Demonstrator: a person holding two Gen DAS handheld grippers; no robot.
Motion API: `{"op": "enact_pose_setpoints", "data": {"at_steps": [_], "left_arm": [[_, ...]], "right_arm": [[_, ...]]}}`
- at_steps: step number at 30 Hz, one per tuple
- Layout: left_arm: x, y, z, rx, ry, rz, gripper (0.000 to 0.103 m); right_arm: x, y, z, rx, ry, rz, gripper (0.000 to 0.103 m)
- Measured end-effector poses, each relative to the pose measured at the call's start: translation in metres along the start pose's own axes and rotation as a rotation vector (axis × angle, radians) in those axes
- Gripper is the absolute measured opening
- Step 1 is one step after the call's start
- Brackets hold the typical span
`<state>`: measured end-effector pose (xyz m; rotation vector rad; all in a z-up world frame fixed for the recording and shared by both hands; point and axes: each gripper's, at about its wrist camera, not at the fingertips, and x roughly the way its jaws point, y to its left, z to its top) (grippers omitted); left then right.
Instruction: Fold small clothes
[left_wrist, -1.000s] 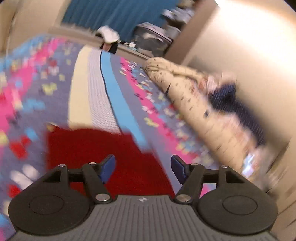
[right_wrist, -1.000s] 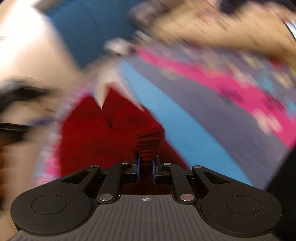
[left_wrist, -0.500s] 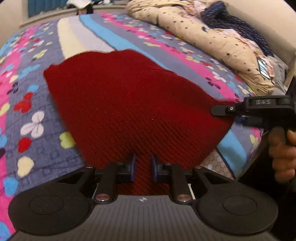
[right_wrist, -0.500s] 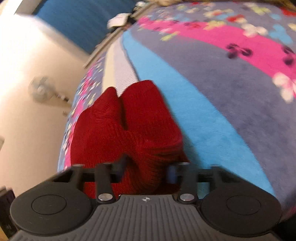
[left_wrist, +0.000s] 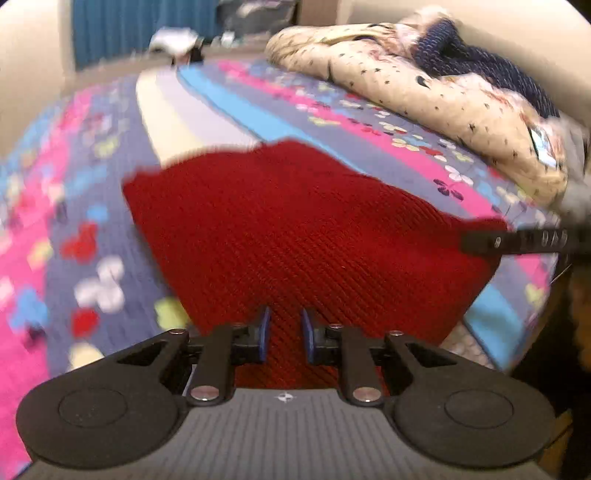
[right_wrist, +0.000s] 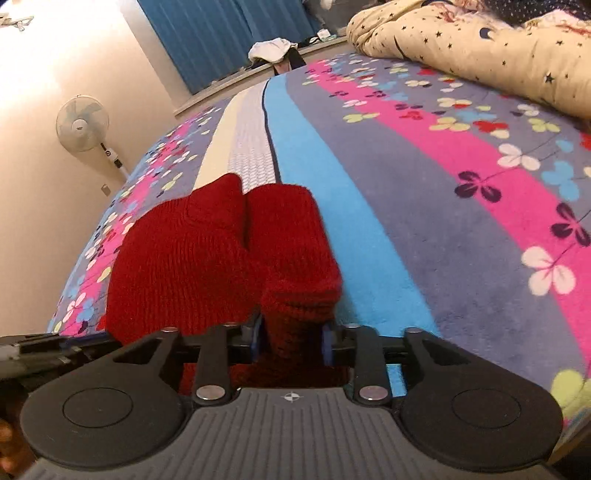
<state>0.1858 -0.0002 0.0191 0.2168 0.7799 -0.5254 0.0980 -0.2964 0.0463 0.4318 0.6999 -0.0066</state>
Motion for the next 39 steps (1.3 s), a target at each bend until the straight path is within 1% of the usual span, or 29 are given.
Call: {"op": "enact_pose_setpoints", "data": {"at_steps": [2, 3, 5, 7, 8, 9, 10, 12, 14, 15, 16, 17, 18, 19, 20, 21, 22, 23, 24, 25, 26, 27, 29, 30, 33, 35, 37, 39], "left_arm": [[-0.022, -0.003, 0.004, -0.007, -0.104, -0.016, 0.023], [-0.032, -0.003, 0.005, -0.016, -0.143, -0.025, 0.033], [-0.049, -0.004, 0.010, -0.017, -0.190, -0.019, 0.046], [-0.061, -0.005, 0.014, 0.003, -0.213, -0.002, 0.046], [-0.064, -0.006, 0.019, 0.007, -0.216, -0.005, 0.048], [-0.069, -0.006, 0.020, 0.010, -0.221, -0.009, 0.054], [-0.072, -0.006, 0.021, 0.013, -0.228, -0.009, 0.058], [-0.078, -0.008, 0.020, 0.023, -0.254, 0.011, 0.071], [-0.077, -0.005, 0.016, -0.003, -0.279, 0.050, 0.076], [-0.071, 0.000, 0.011, -0.049, -0.284, 0.063, 0.076], [-0.067, 0.006, 0.005, -0.095, -0.273, 0.067, 0.076], [-0.058, 0.011, 0.001, -0.136, -0.230, 0.084, 0.076], [-0.052, 0.013, 0.000, -0.151, -0.189, 0.111, 0.072], [-0.051, 0.014, 0.001, -0.155, -0.190, 0.128, 0.072], [-0.054, 0.015, 0.001, -0.156, -0.217, 0.127, 0.072], [-0.057, 0.016, 0.002, -0.156, -0.239, 0.125, 0.072], [-0.058, 0.017, 0.003, -0.157, -0.244, 0.128, 0.072], [-0.056, 0.019, 0.003, -0.155, -0.237, 0.133, 0.066], [-0.054, 0.020, 0.003, -0.153, -0.222, 0.138, 0.055], [-0.050, 0.022, 0.004, -0.153, -0.202, 0.144, 0.051], [-0.047, 0.024, 0.004, -0.157, -0.191, 0.145, 0.043], [-0.043, 0.027, 0.004, -0.163, -0.179, 0.147, 0.038], [-0.035, 0.031, 0.005, -0.169, -0.150, 0.164, 0.035], [-0.032, 0.033, 0.006, -0.178, -0.138, 0.173, 0.035], [-0.023, 0.040, 0.008, -0.221, -0.133, 0.168, 0.035], [-0.020, 0.042, 0.009, -0.228, -0.131, 0.173, 0.035], [-0.018, 0.044, 0.009, -0.233, -0.125, 0.179, 0.035], [-0.016, 0.045, 0.010, -0.235, -0.120, 0.180, 0.035]], "right_arm": [[-0.011, 0.003, 0.003, -0.007, -0.052, -0.032, 0.047], [-0.019, 0.007, 0.009, -0.022, -0.091, -0.039, 0.047], [-0.042, 0.015, 0.016, -0.073, -0.182, -0.029, 0.049], [-0.059, 0.024, 0.030, -0.136, -0.261, -0.001, 0.054], [-0.067, 0.028, 0.039, -0.173, -0.295, 0.025, 0.059], [-0.073, 0.029, 0.048, -0.209, -0.318, 0.054, 0.063], [-0.078, 0.032, 0.057, -0.255, -0.334, 0.093, 0.065], [-0.077, 0.034, 0.074, -0.336, -0.343, 0.133, 0.066], [-0.068, 0.031, 0.088, -0.387, -0.346, 0.150, 0.067], [-0.060, 0.027, 0.094, -0.394, -0.340, 0.160, 0.067], [-0.051, 0.023, 0.100, -0.390, -0.330, 0.160, 0.067], [-0.040, 0.018, 0.104, -0.381, -0.321, 0.149, 0.067], [-0.032, 0.014, 0.106, -0.365, -0.313, 0.135, 0.066], [-0.020, 0.009, 0.106, -0.337, -0.299, 0.118, 0.066], [-0.007, 0.002, 0.105, -0.296, -0.279, 0.100, 0.065], [0.006, 0.000, 0.106, -0.254, -0.225, 0.075, 0.059], [0.015, -0.003, 0.110, -0.206, -0.185, 0.076, 0.057], [0.020, -0.007, 0.114, -0.156, -0.176, 0.108, 0.057], [0.025, -0.010, 0.116, -0.127, -0.167, 0.130, 0.057], [0.032, -0.011, 0.118, -0.115, -0.152, 0.133, 0.057], [0.040, -0.011, 0.119, -0.117, -0.134, 0.124, 0.057], [0.047, -0.011, 0.119, -0.118, -0.117, 0.117, 0.057], [0.058, -0.008, 0.119, -0.108, -0.085, 0.130, 0.057], [0.065, -0.006, 0.120, -0.111, -0.070, 0.146, 0.060], [0.076, 0.012, 0.120, -0.182, -0.038, 0.159, 0.064], [0.092, 0.021, 0.119, -0.223, -0.008, 0.162, 0.066], [0.108, 0.026, 0.118, -0.229, 0.045, 0.167, 0.068], [0.128, 0.028, 0.117, -0.204, 0.133, 0.189, 0.070]]}}
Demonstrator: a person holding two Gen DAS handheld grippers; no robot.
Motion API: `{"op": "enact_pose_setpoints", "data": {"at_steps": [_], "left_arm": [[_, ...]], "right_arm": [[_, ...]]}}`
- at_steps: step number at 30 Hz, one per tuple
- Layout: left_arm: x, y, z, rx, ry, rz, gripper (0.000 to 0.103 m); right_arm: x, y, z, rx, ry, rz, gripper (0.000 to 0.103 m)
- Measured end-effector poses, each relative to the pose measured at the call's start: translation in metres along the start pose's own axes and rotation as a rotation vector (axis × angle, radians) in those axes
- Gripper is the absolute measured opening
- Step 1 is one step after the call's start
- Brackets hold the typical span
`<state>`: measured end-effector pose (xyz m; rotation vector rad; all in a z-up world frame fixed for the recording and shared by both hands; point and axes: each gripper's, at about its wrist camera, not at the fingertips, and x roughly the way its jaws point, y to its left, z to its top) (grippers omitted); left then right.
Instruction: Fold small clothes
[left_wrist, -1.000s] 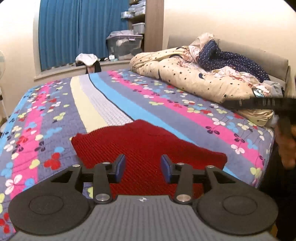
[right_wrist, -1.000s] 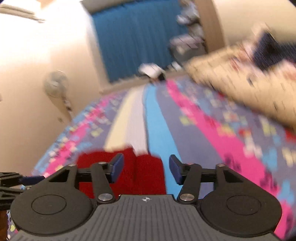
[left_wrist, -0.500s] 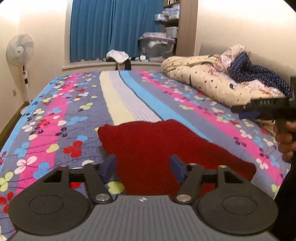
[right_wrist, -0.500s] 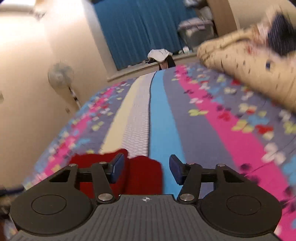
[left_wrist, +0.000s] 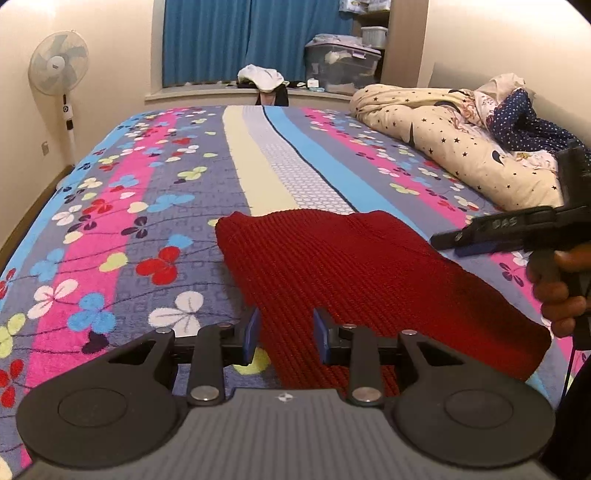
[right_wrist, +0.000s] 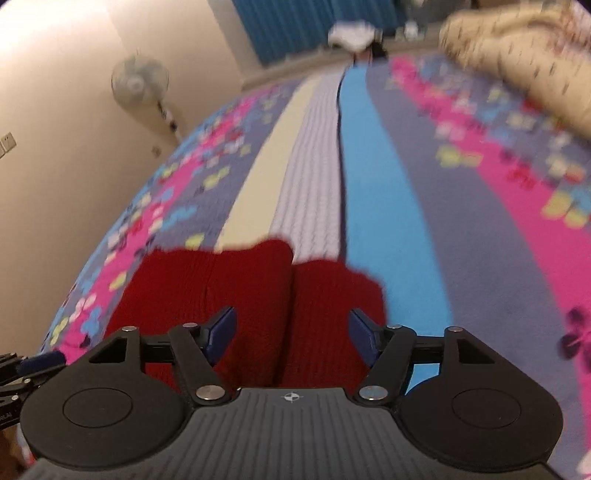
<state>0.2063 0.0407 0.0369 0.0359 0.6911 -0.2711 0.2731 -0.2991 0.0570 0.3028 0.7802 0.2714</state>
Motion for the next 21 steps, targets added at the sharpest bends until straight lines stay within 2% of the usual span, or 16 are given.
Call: {"op": "enact_pose_setpoints", "data": {"at_steps": [2, 3, 4, 5, 8, 10, 12, 16, 17, 19, 21], "left_arm": [[0.001, 0.000, 0.000, 0.002, 0.004, 0.002, 0.035], [0.002, -0.001, 0.000, 0.003, 0.004, 0.001, 0.035], [0.002, -0.001, 0.000, 0.004, 0.003, 0.000, 0.035], [0.002, -0.001, 0.000, 0.006, 0.002, -0.001, 0.035], [0.003, -0.002, 0.000, 0.007, 0.004, 0.005, 0.035], [0.002, -0.002, 0.001, 0.000, -0.001, -0.002, 0.035], [0.001, -0.002, 0.001, 0.005, -0.003, -0.003, 0.035], [0.000, -0.002, 0.000, 0.008, 0.000, 0.000, 0.035], [-0.001, -0.002, 0.000, 0.005, -0.002, -0.003, 0.035], [-0.003, -0.002, 0.000, 0.004, -0.009, -0.007, 0.035], [-0.007, -0.002, 0.000, 0.004, -0.016, -0.013, 0.035]], "right_arm": [[0.013, -0.002, -0.001, 0.031, 0.050, 0.018, 0.069], [0.016, -0.001, -0.001, 0.038, 0.052, 0.026, 0.065], [0.016, 0.001, 0.000, 0.036, 0.047, 0.040, 0.050], [0.015, 0.003, 0.000, 0.022, 0.035, 0.062, 0.015], [-0.002, 0.015, -0.001, -0.042, -0.066, 0.071, 0.012], [-0.017, 0.012, 0.001, -0.008, -0.131, 0.094, 0.012], [-0.019, 0.006, -0.001, 0.026, -0.118, 0.055, 0.012], [-0.003, 0.013, -0.012, -0.066, 0.018, -0.026, 0.019], [-0.007, 0.015, -0.013, -0.081, 0.002, -0.045, 0.026], [-0.025, 0.018, -0.011, -0.094, -0.073, -0.061, 0.028], [-0.046, 0.018, -0.012, -0.092, -0.147, -0.014, 0.031]]}}
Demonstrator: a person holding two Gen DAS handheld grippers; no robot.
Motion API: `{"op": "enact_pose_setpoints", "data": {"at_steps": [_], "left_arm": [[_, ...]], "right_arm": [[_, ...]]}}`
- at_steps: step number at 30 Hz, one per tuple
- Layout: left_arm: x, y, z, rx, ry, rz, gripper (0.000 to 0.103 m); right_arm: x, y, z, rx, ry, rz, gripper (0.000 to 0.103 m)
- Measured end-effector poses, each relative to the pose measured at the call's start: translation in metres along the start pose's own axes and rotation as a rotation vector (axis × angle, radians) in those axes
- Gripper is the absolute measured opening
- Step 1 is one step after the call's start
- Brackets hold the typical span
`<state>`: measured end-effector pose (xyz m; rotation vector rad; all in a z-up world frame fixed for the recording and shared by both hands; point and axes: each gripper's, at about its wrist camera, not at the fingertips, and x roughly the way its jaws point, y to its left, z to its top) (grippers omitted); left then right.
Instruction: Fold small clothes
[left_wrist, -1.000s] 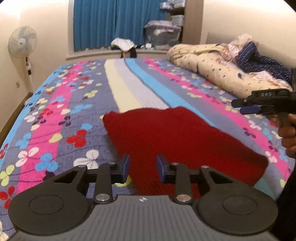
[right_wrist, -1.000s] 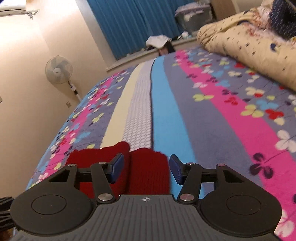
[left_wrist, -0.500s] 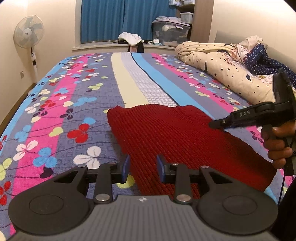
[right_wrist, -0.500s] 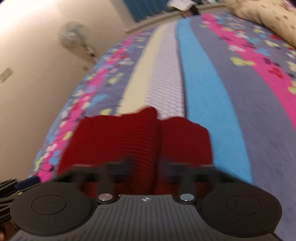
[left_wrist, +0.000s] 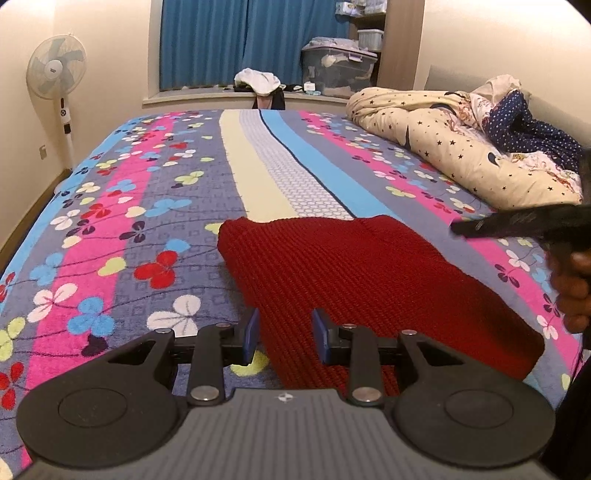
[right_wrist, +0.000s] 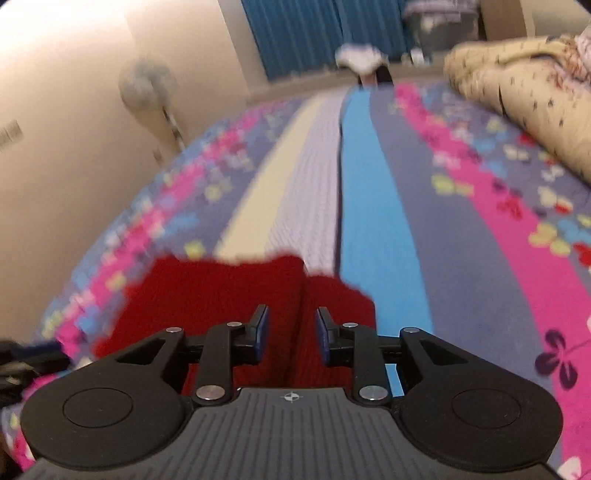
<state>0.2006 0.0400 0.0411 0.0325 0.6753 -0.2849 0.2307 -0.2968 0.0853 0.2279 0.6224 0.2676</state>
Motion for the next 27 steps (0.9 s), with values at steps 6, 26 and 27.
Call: {"op": "enact_pose_setpoints", "data": {"at_steps": [6, 26, 27], "left_arm": [[-0.006, -0.004, -0.001, 0.013, -0.013, -0.058, 0.035], [-0.007, -0.024, -0.020, 0.144, 0.133, -0.199, 0.059], [-0.010, -0.019, -0.016, 0.115, 0.119, -0.197, 0.071]], "right_arm": [[-0.002, 0.026, -0.034, -0.278, 0.207, 0.104, 0.033], [-0.026, -0.021, -0.026, -0.088, 0.180, 0.161, 0.047], [-0.027, -0.031, -0.021, -0.024, 0.155, 0.148, 0.052]]}}
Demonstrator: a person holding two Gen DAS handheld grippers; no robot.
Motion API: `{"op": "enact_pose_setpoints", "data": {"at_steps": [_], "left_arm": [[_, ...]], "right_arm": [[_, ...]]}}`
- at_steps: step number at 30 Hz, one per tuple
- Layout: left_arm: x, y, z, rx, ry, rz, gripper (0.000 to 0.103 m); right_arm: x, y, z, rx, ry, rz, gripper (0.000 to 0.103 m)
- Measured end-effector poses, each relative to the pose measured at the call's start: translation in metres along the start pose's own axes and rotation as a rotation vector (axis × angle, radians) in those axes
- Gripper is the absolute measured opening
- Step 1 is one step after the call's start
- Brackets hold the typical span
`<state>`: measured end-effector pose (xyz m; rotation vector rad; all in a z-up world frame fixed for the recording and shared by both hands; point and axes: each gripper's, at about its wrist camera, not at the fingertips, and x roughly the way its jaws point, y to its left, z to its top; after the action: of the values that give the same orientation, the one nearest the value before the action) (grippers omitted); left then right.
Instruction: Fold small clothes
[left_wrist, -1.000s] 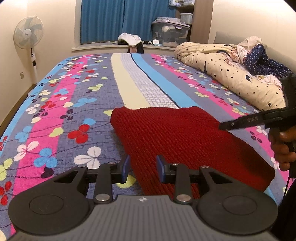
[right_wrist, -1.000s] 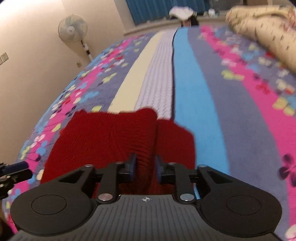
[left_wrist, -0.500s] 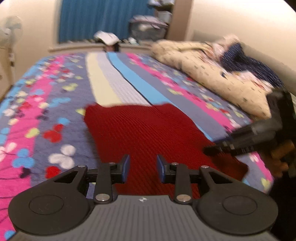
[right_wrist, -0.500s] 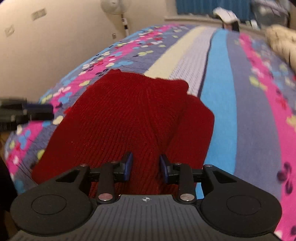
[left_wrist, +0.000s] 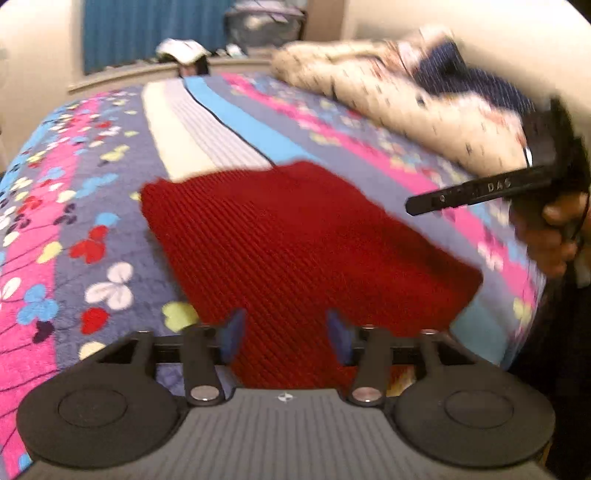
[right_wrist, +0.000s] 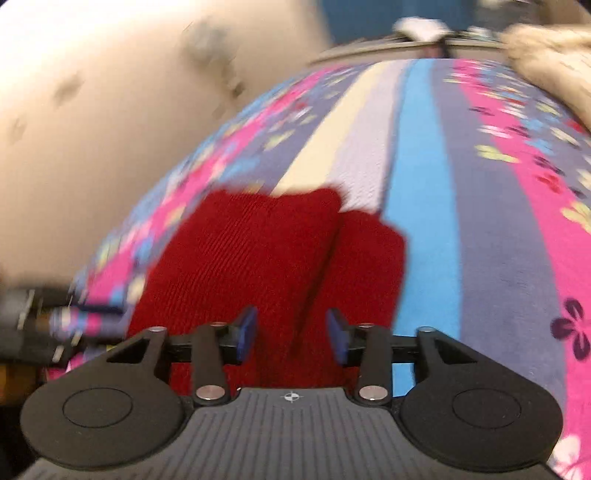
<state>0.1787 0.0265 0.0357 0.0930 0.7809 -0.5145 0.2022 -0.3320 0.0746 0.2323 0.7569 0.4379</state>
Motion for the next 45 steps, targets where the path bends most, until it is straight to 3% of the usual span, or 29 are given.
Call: {"op": "enact_pose_setpoints", "data": {"at_steps": [2, 5, 7, 10, 13, 15, 19, 23, 32, 35, 38, 42, 44, 45], "left_arm": [[-0.004, 0.009, 0.010, -0.027, -0.006, 0.043, 0.083], [-0.002, 0.028, 0.026, -0.071, 0.011, 0.097, 0.085], [0.004, 0.045, 0.038, -0.126, 0.019, 0.086, 0.086], [0.016, 0.071, 0.051, -0.241, 0.013, 0.065, 0.087], [0.034, 0.098, 0.040, -0.442, -0.001, -0.031, 0.091], [0.052, 0.107, 0.038, -0.542, 0.097, -0.057, 0.091], [0.073, 0.104, 0.043, -0.509, 0.128, -0.127, 0.091], [0.093, 0.111, 0.037, -0.572, 0.148, -0.179, 0.096], [0.126, 0.118, 0.035, -0.604, 0.163, -0.209, 0.103], [0.132, 0.117, 0.036, -0.614, 0.165, -0.212, 0.103], [0.136, 0.117, 0.036, -0.624, 0.164, -0.213, 0.103], [0.139, 0.117, 0.038, -0.610, 0.159, -0.219, 0.102], [0.137, 0.114, 0.042, -0.580, 0.147, -0.206, 0.096], [0.134, 0.113, 0.045, -0.563, 0.137, -0.200, 0.088]], "right_arm": [[0.000, -0.016, 0.004, 0.102, -0.023, -0.021, 0.054], [0.014, -0.033, 0.006, 0.168, 0.014, -0.103, 0.056], [0.024, -0.034, 0.009, 0.180, 0.037, -0.136, 0.058], [0.041, -0.039, 0.012, 0.219, 0.066, -0.117, 0.066], [0.053, -0.042, 0.010, 0.264, 0.101, -0.096, 0.075], [0.060, -0.043, 0.006, 0.287, 0.135, -0.073, 0.078], [0.078, -0.039, 0.008, 0.265, 0.191, -0.077, 0.079], [0.086, -0.043, 0.007, 0.290, 0.211, -0.068, 0.083], [0.094, -0.051, 0.004, 0.328, 0.216, -0.027, 0.086], [0.095, -0.049, 0.004, 0.328, 0.209, -0.025, 0.081], [0.095, -0.047, 0.003, 0.344, 0.195, 0.005, 0.066], [0.094, -0.044, 0.002, 0.332, 0.174, 0.024, 0.054], [0.092, -0.040, 0.003, 0.303, 0.159, 0.021, 0.049], [0.091, -0.038, 0.003, 0.290, 0.152, 0.019, 0.046]]}}
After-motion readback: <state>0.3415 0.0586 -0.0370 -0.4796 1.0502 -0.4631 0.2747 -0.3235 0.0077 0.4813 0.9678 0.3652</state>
